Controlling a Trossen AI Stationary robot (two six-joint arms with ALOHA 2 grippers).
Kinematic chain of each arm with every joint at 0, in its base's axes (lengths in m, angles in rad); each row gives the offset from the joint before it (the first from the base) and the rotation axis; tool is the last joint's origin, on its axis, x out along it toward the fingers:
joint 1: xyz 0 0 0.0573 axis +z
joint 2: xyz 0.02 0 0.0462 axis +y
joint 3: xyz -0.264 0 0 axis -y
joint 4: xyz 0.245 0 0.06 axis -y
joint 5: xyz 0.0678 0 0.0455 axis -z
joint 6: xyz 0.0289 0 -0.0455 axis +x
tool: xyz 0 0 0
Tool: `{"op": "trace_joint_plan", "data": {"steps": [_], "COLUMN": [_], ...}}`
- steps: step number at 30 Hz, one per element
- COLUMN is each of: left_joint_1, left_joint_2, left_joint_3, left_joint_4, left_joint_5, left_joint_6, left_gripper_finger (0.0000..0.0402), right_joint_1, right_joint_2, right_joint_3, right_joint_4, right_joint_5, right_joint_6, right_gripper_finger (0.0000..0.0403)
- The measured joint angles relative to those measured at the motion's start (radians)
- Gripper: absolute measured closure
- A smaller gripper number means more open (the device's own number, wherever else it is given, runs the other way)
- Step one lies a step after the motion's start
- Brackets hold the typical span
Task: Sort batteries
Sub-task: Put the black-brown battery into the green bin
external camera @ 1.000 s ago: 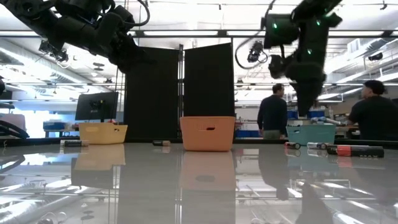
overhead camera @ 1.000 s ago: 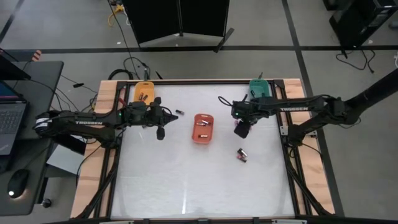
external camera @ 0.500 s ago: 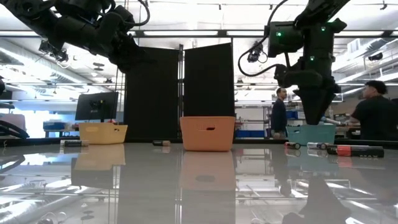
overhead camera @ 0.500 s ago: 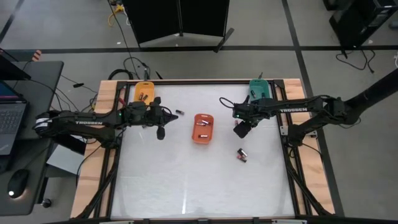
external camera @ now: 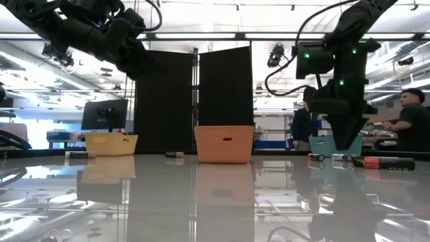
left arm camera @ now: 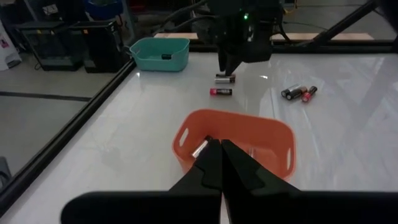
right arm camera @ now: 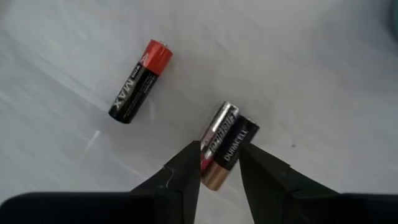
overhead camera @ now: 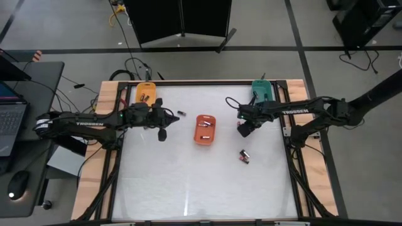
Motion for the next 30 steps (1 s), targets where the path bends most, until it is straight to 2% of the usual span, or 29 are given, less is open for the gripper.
{"op": "trace_joint_plan", "data": {"steps": [17, 21, 26, 30], "left_joint_1": [0.0, 0.0, 0.0, 0.0], "left_joint_2": [0.0, 0.0, 0.0, 0.0], "left_joint_3": [0.0, 0.0, 0.0, 0.0], "left_joint_4": [-0.036, -0.043, -0.045, -0.044], "left_joint_5": [0.0, 0.0, 0.0, 0.0], "left_joint_6": [0.022, 0.022, 0.021, 0.019], "left_gripper_finger": [0.0398, 0.0398, 0.0398, 0.0398], "right_joint_1": [-0.016, -0.031, -0.033, -0.02], "right_joint_2": [0.0, -0.004, -0.004, 0.004], "right_joint_3": [-0.091, -0.118, -0.114, -0.052], "right_joint_4": [0.056, 0.086, 0.084, 0.037], "right_joint_5": [0.042, 0.041, 0.038, 0.067], "right_joint_6": [0.072, 0.051, 0.01, -0.054], "right_gripper_finger": [0.0285, 0.03, 0.0343, 0.0345]}}
